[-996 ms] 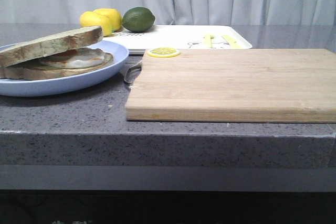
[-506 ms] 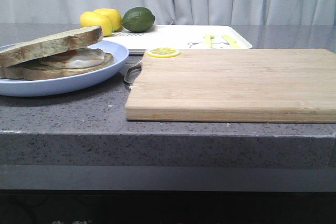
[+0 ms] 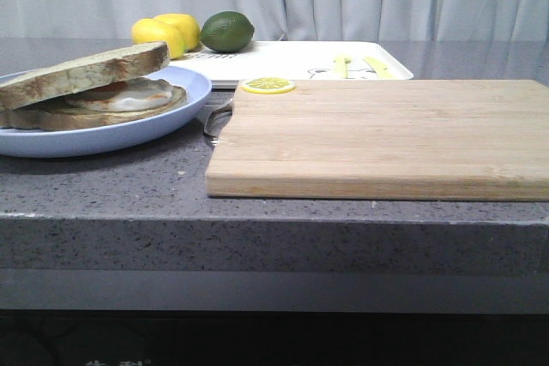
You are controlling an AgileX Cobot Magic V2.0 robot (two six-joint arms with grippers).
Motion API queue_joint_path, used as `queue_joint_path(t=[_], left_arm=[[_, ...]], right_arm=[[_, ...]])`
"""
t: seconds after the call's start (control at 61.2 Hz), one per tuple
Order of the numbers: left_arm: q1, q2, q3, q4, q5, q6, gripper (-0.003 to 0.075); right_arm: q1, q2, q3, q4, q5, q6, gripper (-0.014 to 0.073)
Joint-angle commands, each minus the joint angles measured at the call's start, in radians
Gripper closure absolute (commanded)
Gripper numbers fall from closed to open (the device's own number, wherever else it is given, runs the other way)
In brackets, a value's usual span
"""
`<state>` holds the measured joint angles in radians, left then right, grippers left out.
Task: Place bread and move sandwich to tray
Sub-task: 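Open the right gripper and withdraw it from the sandwich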
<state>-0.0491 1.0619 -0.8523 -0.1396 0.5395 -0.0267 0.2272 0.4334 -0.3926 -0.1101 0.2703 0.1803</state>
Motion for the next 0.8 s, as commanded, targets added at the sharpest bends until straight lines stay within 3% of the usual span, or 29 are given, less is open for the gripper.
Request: queue_joint_path(t=[0.0, 0.196, 0.604, 0.702, 0.784], left_arm=[[-0.002, 0.099, -0.102, -0.009, 0.069, -0.002, 0.0135], [-0.002, 0.273, -0.185, -0.009, 0.11, -0.002, 0.0135], [-0.002, 0.409, -0.201, -0.009, 0.073, -0.002, 0.0139], [-0.002, 0.413, -0.201, -0.009, 0.073, -0.002, 0.0192], [-0.002, 0.413, -0.201, -0.009, 0.073, -0.002, 0.0293]], right_arm=[[-0.006, 0.002, -0.028, -0.013, -0.087, -0.002, 0.0654], [-0.006, 0.002, -0.028, -0.013, -0.085, -0.002, 0.0654], [-0.006, 0.002, -0.028, -0.013, -0.08, -0.002, 0.0654], [-0.006, 0.002, -0.028, -0.013, -0.079, -0.002, 0.0654], [-0.006, 0.002, -0.028, -0.013, -0.079, -0.002, 0.0654]])
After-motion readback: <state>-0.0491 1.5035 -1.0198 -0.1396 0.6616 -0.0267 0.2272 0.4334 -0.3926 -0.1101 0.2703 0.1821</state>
